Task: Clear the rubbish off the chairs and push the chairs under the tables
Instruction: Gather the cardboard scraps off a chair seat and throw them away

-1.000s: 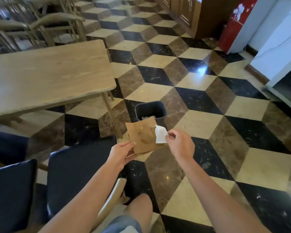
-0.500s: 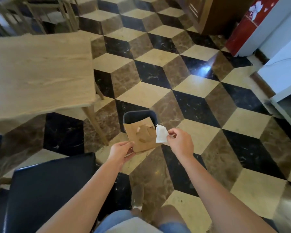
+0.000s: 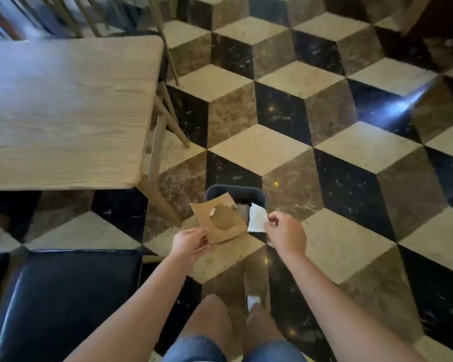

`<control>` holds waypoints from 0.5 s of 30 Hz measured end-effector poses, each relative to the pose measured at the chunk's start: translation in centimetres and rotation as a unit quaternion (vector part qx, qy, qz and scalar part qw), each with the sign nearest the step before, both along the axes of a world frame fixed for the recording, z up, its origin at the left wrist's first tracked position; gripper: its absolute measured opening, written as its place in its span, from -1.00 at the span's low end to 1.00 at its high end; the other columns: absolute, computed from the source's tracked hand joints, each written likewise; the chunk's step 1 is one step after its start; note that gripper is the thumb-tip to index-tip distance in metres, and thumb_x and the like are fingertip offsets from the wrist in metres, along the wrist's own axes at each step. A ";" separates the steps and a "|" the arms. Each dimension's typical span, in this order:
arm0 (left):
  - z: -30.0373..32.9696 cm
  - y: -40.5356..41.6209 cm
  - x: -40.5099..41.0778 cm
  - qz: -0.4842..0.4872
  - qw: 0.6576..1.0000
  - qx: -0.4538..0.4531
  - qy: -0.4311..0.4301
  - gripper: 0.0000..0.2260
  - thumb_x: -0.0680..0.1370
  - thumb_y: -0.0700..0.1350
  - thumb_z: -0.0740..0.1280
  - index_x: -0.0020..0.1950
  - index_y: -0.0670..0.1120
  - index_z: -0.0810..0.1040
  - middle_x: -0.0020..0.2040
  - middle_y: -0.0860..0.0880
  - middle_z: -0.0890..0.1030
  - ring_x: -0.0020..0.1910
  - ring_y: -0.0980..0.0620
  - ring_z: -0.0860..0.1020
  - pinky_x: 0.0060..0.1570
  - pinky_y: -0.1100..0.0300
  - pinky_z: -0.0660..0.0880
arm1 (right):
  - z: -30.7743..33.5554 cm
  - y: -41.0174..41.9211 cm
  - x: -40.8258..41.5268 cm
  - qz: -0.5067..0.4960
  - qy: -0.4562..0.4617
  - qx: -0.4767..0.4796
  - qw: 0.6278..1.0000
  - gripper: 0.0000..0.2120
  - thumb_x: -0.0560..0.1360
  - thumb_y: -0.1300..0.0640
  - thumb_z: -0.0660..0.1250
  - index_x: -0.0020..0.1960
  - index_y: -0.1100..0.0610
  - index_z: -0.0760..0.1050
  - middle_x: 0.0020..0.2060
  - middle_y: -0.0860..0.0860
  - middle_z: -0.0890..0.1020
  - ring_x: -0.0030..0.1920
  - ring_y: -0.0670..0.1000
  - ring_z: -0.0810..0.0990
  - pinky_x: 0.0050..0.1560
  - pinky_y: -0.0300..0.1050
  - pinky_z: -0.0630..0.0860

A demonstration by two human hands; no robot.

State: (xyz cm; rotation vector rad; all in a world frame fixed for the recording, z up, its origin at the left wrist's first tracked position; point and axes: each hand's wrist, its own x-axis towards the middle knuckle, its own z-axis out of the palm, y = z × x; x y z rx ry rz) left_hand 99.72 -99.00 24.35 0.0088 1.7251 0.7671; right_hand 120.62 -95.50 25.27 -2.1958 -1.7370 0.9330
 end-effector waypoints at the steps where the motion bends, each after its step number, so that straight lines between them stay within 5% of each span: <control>1: -0.6 1.1 0.4 0.009 1.000 -0.013 0.001 -0.96 0.50 -0.26 0.37 -0.11 -0.15 0.61 -0.16 -0.12 0.66 -0.21 -0.02 0.63 -0.34 0.16 0.54 | -0.9 1.2 0.3 0.003 0.000 -0.008 1.000 -0.85 0.49 0.14 0.29 0.04 0.08 0.58 -0.01 0.03 0.65 -0.06 0.08 0.57 -0.24 -0.15 0.40; 6: -4.4 5.4 1.8 0.045 0.997 -0.054 0.013 -0.98 0.51 -0.24 0.36 -0.10 -0.14 0.57 -0.20 -0.09 0.64 -0.27 0.02 0.62 -0.46 0.22 0.52 | -5.8 6.0 0.7 0.024 0.006 -0.039 0.999 -0.89 0.49 0.11 0.32 -0.01 0.07 0.57 -0.06 0.02 0.66 -0.12 0.05 0.58 -0.31 -0.20 0.33; 11: -11.1 9.2 1.9 0.057 0.994 -0.093 0.004 -0.95 0.55 -0.25 0.29 -0.01 -0.15 0.49 -0.19 -0.08 0.60 -0.23 0.01 0.57 -0.31 0.17 0.50 | -13.3 10.0 0.0 0.029 0.008 -0.074 0.997 -0.88 0.50 0.12 0.30 0.00 0.06 0.57 -0.06 0.02 0.65 -0.11 0.04 0.58 -0.27 -0.17 0.39; 15: -17.6 11.7 1.2 0.059 0.989 -0.133 0.025 -0.93 0.54 -0.28 0.30 -0.14 -0.16 0.50 -0.24 -0.08 0.58 -0.27 0.02 0.56 -0.35 0.19 0.50 | -20.2 12.2 -0.4 0.040 0.003 -0.107 0.993 -0.91 0.47 0.18 0.27 -0.12 0.10 0.55 -0.17 0.06 0.62 -0.21 0.05 0.53 -0.36 -0.20 0.28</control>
